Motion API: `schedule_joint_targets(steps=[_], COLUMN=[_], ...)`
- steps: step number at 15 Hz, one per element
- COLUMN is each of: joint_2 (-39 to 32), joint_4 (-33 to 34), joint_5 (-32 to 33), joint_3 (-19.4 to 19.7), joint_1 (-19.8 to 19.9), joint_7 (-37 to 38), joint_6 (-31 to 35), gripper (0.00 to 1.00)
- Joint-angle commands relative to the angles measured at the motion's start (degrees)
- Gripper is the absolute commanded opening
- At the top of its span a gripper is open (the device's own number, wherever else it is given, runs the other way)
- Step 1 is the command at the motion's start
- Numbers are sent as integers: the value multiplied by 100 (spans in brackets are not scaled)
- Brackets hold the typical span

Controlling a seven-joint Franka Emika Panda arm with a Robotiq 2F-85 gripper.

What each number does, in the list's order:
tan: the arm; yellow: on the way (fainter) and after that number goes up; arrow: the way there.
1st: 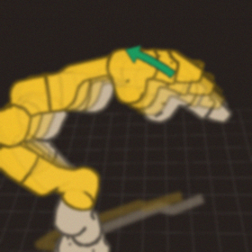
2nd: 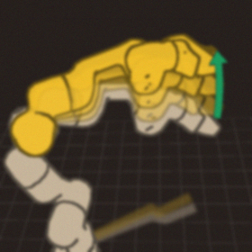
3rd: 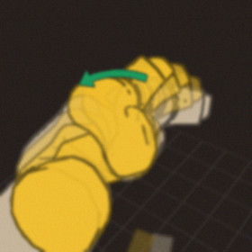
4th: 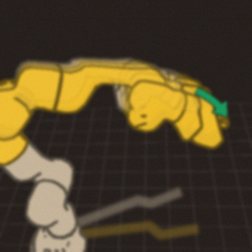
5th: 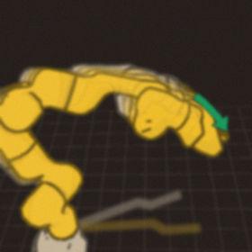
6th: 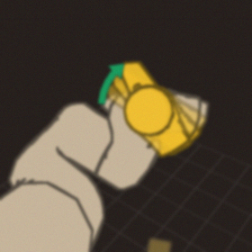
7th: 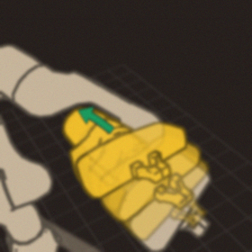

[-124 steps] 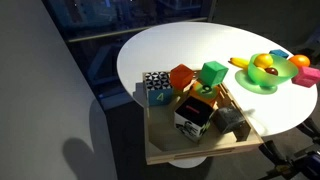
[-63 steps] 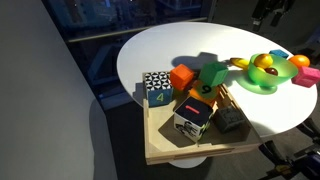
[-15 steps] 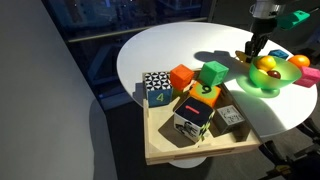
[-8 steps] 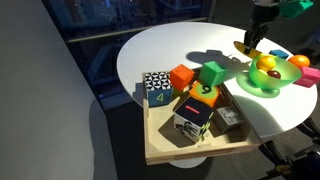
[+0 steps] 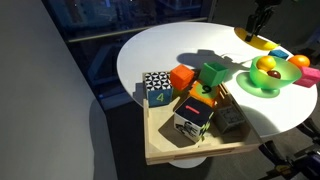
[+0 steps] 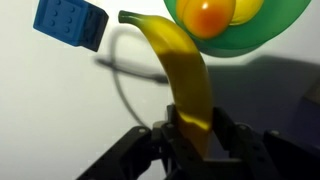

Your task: Pick up the yellow toy banana and put it in the green bowl

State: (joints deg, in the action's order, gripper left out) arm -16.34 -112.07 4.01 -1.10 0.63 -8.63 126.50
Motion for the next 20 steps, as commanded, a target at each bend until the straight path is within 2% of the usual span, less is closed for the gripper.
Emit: schedule_joint_targets(steps=[1,12,20], joint_2=[448,1107,1500], joint_4=[-314,-1305,-2102], joint_5=[-78,-162,-602], joint_3=[-41,-155,-287], joint_1=[-26,-107,-227], joint_7=[-18,-426,-1043], joint_6=[-146,-173,546], gripper=[16,16,16])
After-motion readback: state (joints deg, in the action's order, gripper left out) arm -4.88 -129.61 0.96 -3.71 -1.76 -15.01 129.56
